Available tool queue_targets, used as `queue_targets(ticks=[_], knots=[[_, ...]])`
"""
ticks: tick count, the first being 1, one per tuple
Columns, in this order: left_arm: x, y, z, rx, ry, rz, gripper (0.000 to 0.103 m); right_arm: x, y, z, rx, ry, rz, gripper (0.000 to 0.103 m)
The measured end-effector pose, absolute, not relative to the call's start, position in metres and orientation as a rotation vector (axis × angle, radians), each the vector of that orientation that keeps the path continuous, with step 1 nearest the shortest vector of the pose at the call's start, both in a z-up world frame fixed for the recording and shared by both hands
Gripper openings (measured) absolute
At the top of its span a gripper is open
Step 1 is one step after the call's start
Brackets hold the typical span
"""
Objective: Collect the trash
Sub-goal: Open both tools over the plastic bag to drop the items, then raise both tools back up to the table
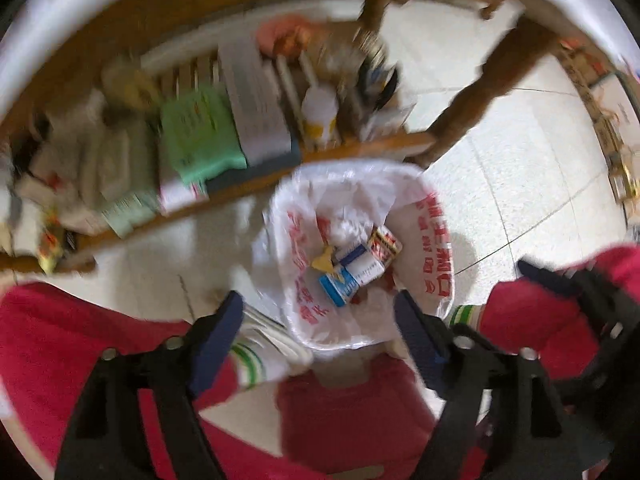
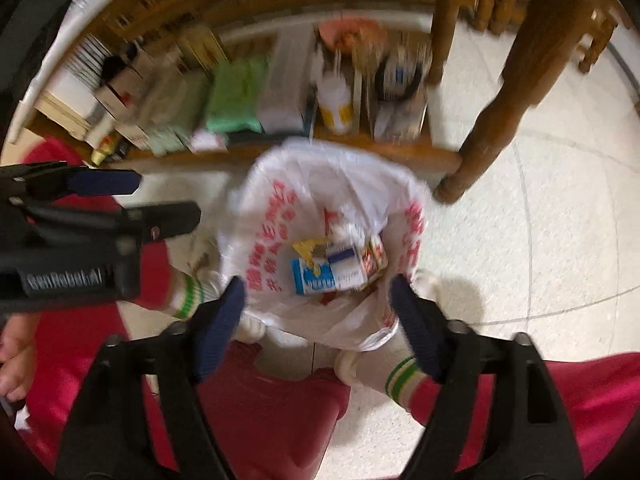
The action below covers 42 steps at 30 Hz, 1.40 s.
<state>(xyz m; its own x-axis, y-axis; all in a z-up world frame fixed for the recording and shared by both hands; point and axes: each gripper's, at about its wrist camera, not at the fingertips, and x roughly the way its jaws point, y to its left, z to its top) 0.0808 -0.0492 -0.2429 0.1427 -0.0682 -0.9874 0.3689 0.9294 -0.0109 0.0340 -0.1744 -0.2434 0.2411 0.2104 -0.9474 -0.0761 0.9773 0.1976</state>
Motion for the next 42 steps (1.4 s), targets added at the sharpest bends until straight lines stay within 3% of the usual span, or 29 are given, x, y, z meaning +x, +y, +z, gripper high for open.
queue_targets(ticks=[8,15,20,32,42], knots=[[0.074,-0.035,-0.129,0.362,1.228,-0.454,0.088,0.032,-0.198,-0.095,0.072,1.016,0.246,0.096],[0.124,-0.004,-0.017,0.383,1.126,-0.56,0.094,0.075,-0.236,0.017,0.051,0.859,0.293,0.096],[0.165,-0.006,0.025,0.502,1.067,-0.617,0.095,0.123,-0.244,0.062,-0.061,0.828,0.282,0.096],[0.229,-0.058,0.027,0.775,1.042,-0.792,0.095,0.23,-0.276,0.106,-0.005,0.826,0.281,0.096],[0.27,-0.099,-0.027,0.874,1.107,-0.901,0.095,0.294,-0.26,0.057,-0.052,0.941,0.337,0.096]])
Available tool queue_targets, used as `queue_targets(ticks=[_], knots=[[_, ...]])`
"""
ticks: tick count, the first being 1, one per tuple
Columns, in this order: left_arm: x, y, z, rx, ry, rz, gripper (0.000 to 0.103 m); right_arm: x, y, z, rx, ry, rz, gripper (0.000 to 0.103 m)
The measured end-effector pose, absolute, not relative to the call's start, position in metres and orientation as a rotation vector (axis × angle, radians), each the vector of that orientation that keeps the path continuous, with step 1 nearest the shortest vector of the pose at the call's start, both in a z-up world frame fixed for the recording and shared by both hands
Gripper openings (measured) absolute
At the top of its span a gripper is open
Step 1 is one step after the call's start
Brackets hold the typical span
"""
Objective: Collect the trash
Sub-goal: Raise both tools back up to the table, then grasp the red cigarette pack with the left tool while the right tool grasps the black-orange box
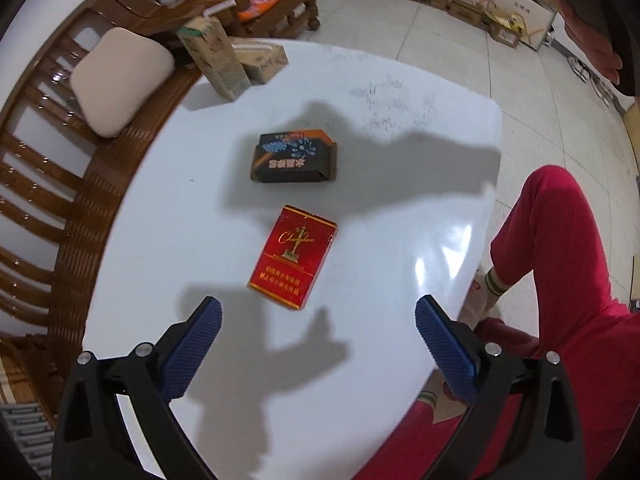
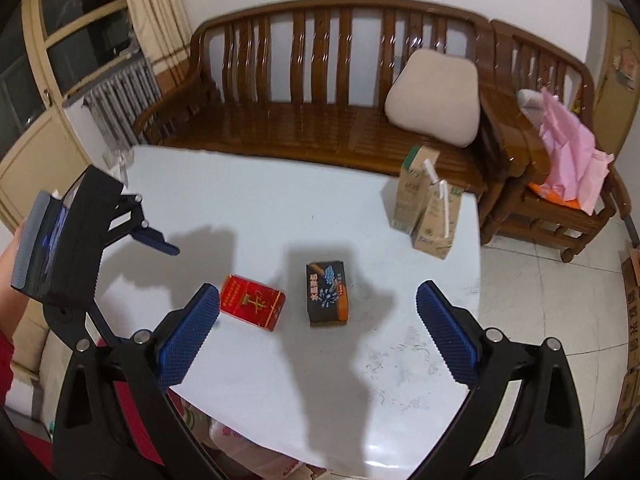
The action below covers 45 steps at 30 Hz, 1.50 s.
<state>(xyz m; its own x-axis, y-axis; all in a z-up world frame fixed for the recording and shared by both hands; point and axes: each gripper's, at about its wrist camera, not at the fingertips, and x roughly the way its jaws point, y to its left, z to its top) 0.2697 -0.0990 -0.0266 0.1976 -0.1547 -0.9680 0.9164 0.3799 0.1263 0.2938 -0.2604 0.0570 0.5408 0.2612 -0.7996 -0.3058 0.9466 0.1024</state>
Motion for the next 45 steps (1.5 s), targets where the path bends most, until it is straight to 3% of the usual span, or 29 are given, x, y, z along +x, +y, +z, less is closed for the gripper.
queue_targets(ticks=[18,31,33,36,40,43,45], knots=[[0.324,-0.106,-0.117,0.866,1.258,-0.942,0.095,0.357,-0.225,-0.06,-0.177,1.143,0.354,0.096],[0.336,-0.113,-0.135,0.865,1.275,-0.961,0.095,0.379,-0.218,-0.112,-0.206,1.214,0.316,0.096],[0.335,-0.117,-0.138,0.868,1.278,-0.962,0.095,0.38,-0.217,-0.115,-0.206,1.216,0.316,0.094],[0.335,-0.12,-0.142,0.861,1.281,-0.958,0.095,0.383,-0.216,-0.122,-0.213,1.231,0.315,0.074],[0.338,-0.123,-0.141,0.826,1.273,-0.96,0.093,0.381,-0.214,-0.125,-0.212,1.221,0.318,0.064],[0.338,-0.123,-0.138,0.788,1.265,-0.937,0.085,0.382,-0.212,-0.125,-0.212,1.216,0.319,0.052],[0.337,-0.122,-0.134,0.755,1.255,-0.917,0.071,0.381,-0.209,-0.124,-0.219,1.214,0.311,0.053]])
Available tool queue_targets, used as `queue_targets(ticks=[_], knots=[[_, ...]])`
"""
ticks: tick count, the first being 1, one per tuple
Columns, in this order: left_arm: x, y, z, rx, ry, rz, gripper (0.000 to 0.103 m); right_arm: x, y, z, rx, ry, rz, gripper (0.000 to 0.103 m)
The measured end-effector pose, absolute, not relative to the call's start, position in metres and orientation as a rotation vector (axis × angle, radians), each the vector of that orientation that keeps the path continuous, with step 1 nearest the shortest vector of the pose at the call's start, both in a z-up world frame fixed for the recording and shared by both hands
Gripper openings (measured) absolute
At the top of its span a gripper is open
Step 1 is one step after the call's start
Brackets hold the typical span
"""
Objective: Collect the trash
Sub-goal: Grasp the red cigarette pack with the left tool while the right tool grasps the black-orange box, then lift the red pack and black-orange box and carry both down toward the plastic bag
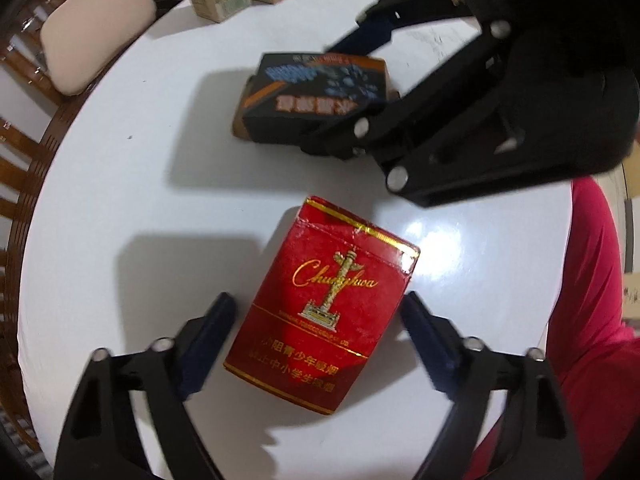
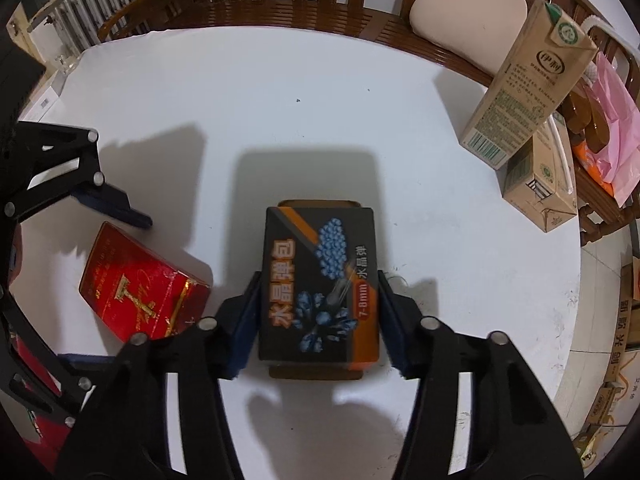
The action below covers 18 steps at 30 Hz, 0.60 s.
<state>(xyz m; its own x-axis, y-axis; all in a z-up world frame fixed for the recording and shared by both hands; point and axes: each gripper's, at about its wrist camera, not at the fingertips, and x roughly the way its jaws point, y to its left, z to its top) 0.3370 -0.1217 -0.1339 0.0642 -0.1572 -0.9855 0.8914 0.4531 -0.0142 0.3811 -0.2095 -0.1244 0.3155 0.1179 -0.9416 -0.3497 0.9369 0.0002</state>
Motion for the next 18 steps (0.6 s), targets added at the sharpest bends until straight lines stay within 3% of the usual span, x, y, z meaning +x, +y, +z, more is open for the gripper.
queue_targets(ticks=[11,18], knots=[[0.307,-0.08,-0.127,0.495,1.2,-0.614,0.059,0.354,-0.213,-0.105,-0.203,1.112,0.215,0.052],[0.303,-0.038,-0.116,0.233,1.214,-0.486,0.058,0.312,-0.208,-0.084,-0.202,1.013,0.168,0.052]])
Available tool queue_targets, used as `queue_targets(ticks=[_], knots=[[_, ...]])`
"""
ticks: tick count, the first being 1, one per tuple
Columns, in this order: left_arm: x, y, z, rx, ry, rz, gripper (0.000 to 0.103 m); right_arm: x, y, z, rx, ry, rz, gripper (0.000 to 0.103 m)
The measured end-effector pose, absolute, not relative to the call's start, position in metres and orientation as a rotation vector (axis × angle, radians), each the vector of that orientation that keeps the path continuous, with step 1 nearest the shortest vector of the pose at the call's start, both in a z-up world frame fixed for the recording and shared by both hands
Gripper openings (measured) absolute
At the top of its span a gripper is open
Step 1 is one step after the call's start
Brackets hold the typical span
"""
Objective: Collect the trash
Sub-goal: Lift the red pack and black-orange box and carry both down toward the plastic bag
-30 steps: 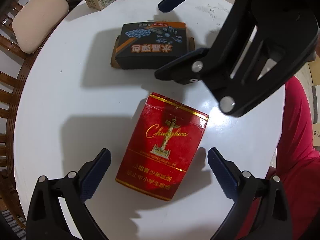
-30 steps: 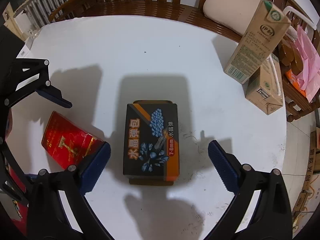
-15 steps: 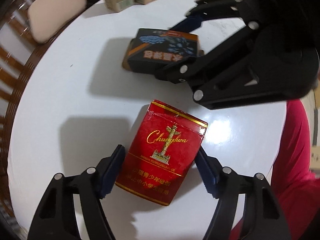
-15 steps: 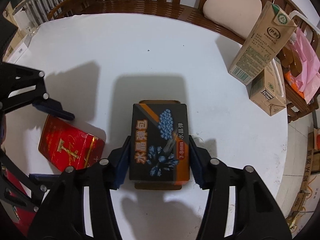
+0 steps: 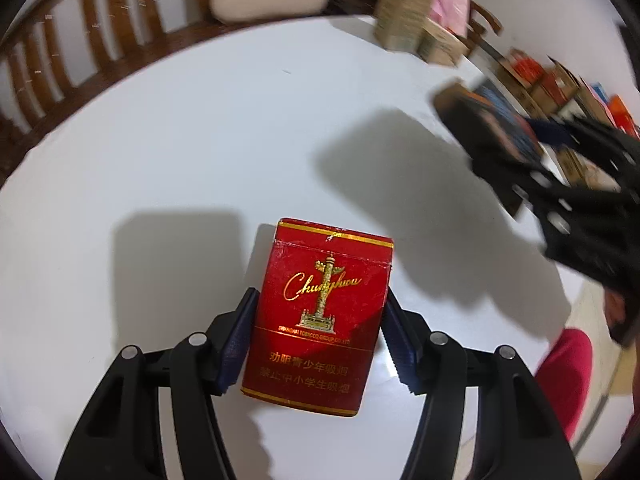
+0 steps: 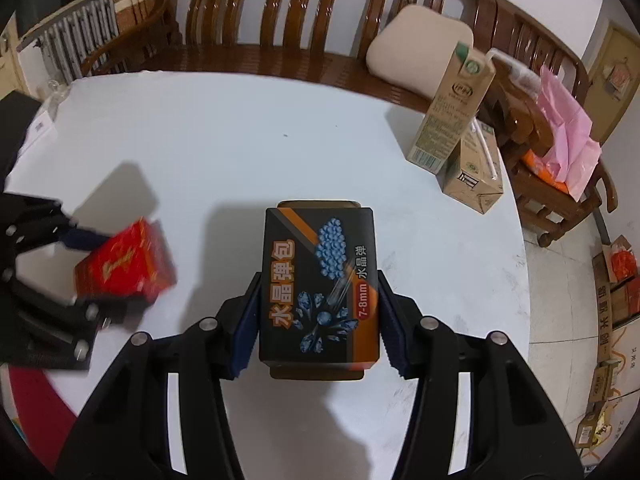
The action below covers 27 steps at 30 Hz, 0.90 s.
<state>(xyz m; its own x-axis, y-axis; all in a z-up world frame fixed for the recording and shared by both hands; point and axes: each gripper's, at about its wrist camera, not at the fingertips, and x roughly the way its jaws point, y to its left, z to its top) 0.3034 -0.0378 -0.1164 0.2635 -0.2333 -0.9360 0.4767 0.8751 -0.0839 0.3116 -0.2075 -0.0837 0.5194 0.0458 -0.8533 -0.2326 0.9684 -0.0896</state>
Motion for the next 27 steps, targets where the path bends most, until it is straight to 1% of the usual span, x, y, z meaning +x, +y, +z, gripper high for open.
queue_targets(ticks=[3,6,13,20,27], knots=[[0.295,-0.021,-0.109,0.156,1.197,-0.443,0.058,0.291,-0.201,-0.075,-0.204,0.969,0.157,0.052],[0.277,-0.013,-0.09,0.168,1.113,-0.388,0.058,0.274,-0.195,-0.064,-0.186,0.931,0.158,0.052],[0.231,0.0,-0.05,0.133,0.985,-0.342,0.058,0.215,-0.171,-0.025,-0.215,0.829,0.173,0.052],[0.188,-0.001,-0.034,0.137,0.935,-0.345,0.058,0.152,-0.148,0.009,-0.249,0.738,0.179,0.052],[0.144,0.003,-0.019,0.124,0.911,-0.37,0.058,0.099,-0.135,0.024,-0.284,0.675,0.16,0.052]])
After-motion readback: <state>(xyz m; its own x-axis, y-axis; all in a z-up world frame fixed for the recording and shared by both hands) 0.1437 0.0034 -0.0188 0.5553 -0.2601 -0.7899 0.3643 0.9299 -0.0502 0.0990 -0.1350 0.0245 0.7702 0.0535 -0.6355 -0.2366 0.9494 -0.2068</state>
